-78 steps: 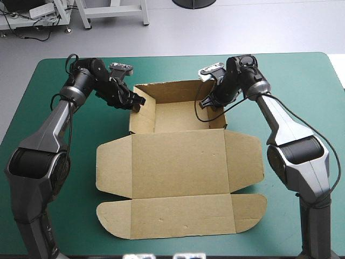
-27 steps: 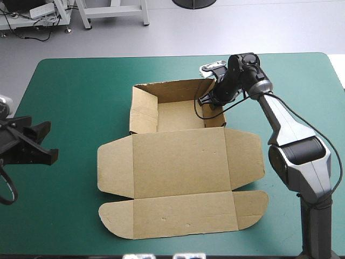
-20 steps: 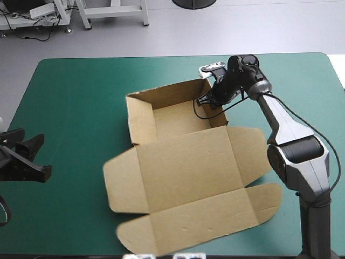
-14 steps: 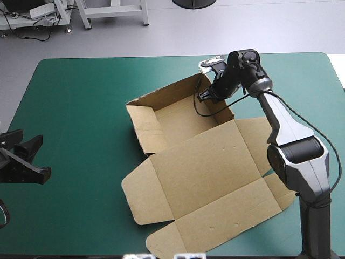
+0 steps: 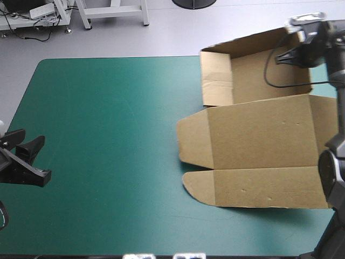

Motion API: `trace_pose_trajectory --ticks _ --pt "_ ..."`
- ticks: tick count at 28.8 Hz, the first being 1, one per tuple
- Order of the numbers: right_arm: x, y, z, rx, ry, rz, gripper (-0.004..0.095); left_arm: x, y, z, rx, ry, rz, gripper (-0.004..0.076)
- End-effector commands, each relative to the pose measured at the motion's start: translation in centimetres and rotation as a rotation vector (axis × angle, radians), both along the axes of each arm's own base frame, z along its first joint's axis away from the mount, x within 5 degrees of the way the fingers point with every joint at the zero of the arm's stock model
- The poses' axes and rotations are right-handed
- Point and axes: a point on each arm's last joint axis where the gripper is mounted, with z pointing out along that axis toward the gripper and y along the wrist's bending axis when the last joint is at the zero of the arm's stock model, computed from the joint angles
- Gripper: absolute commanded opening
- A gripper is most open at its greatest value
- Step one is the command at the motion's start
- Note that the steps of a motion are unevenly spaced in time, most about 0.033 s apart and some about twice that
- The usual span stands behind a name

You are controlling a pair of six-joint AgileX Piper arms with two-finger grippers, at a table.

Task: Fold the box

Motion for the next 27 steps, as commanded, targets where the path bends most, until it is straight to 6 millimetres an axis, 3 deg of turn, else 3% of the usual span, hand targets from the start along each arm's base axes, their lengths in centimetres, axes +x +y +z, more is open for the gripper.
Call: trace_pose_trajectory --ticks 1,5,9,14,18,24,27 --pt "-5.0 -6.7 3.4 0.018 -0.070 -0.188 -0.0020 0.0 0.0 0.4 -0.001 -0.017 -0.008 0.0286" --pt "-7.3 -12.4 0.2 0.187 0.012 -0.306 -0.0019 0.0 0.2 0.5 0.013 -0.031 0.008 0.0286" --pt "-8.4 -15.3 -4.6 0.276 0.117 -0.329 -0.0019 0.0 0.2 0.5 0.013 -0.031 0.008 0.0283" --pt "-8.5 -15.6 -10.7 0.288 0.194 -0.339 -0.0019 0.0 0.1 0.5 -0.006 -0.027 0.014 0.0283" --pt "-8.1 -15.1 -13.7 0.343 0.172 -0.303 -0.0019 0.0 0.1 0.5 -0.006 -0.027 0.014 0.0283" --pt "-7.9 -15.1 -14.7 0.307 0.160 -0.254 -0.0015 0.0 0.1 0.5 -0.016 -0.025 0.020 0.0283" --pt "-7.8 -15.2 -14.6 0.271 0.155 -0.212 0.0067 0.0 0.1 0.5 -0.016 -0.025 0.020 0.0283"
